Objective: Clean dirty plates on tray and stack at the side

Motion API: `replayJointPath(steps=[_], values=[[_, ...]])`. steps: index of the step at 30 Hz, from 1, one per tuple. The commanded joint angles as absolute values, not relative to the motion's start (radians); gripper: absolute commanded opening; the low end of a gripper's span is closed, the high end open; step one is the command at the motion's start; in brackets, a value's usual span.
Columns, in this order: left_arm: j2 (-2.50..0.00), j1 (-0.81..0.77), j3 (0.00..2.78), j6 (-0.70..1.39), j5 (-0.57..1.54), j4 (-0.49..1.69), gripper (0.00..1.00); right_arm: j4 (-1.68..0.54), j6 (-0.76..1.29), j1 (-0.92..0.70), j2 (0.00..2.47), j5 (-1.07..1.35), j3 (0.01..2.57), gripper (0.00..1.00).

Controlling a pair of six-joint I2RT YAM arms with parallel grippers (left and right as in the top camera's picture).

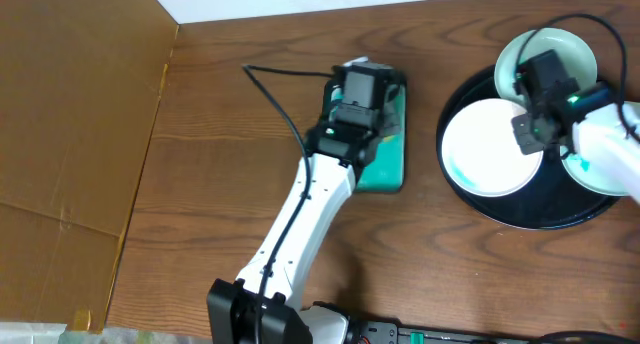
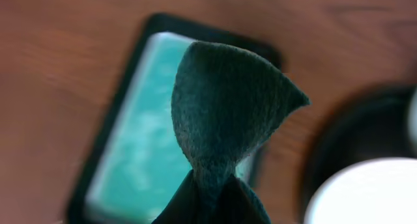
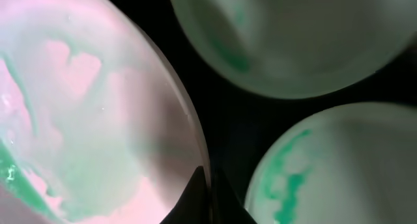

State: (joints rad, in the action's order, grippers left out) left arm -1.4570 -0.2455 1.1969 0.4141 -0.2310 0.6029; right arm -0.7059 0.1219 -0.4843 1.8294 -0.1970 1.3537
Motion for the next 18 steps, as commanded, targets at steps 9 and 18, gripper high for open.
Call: replayJointPath(steps=[9,18], values=[[-1.459,-0.047,1.195,0.507,-0.292,0.681,0.07,-0.531,-0.171,-0.723,1.718,-0.959,1.374,0.01],[-1.461,-0.009,1.195,0.506,-0.217,0.69,0.07,-0.356,-0.672,-0.832,1.718,-1.077,1.374,0.01]])
